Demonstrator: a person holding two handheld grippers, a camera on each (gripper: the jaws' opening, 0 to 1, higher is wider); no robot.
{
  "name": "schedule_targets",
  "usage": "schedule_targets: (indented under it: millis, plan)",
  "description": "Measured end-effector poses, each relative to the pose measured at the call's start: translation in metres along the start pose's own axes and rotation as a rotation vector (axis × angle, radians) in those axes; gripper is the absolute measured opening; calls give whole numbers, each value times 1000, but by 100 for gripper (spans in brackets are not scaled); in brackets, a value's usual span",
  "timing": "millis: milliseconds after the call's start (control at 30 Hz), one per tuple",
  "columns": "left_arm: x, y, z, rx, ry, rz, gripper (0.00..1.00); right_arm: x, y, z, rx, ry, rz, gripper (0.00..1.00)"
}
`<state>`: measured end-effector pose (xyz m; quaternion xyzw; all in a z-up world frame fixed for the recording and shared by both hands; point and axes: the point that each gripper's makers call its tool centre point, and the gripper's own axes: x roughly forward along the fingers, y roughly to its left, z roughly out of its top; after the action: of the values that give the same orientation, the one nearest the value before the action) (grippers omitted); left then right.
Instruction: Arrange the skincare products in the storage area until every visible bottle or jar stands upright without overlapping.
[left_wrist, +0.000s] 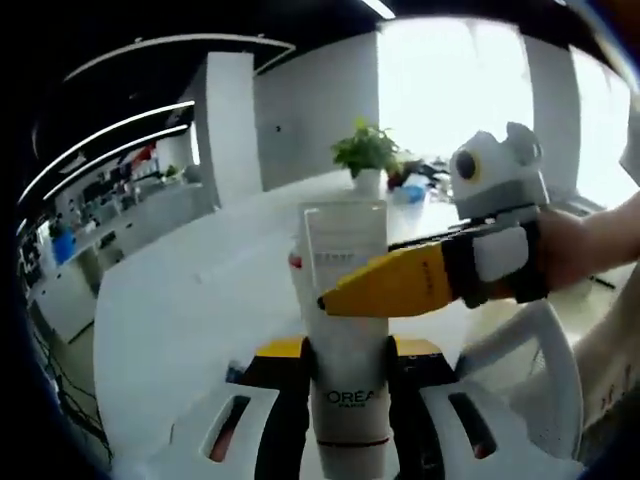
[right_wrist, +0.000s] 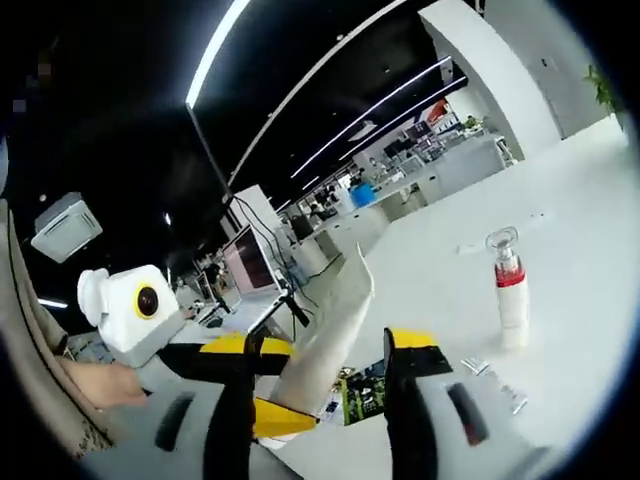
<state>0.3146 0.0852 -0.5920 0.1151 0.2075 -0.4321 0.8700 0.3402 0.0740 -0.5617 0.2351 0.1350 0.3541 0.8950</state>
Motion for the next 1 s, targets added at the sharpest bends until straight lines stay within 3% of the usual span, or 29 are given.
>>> schedule_targets:
  millis: [167, 333, 433, 567, 733, 1000]
  plan:
    - [1, -2, -2, 8, 9, 4, 26, -6, -5, 2, 14, -8, -30, 22]
    - [2, -7, -1, -4, 9, -2, 27, -10, -6, 4, 37, -22, -43, 18]
    - [4, -11, 1, -29, -5, -14, 27, -13, 1, 12, 77, -62, -14, 13]
    - [7, -17, 4, -21, -13, -24, 27, -17, 10, 16, -30, -40, 27, 10]
    - [7, -29, 15, -10, -66, -105, 27, -23, 19, 25, -181, 20, 101, 8]
    - [-1, -42, 50, -53, -157, -281, 23, -38, 45, 58, -356, 110, 339, 8]
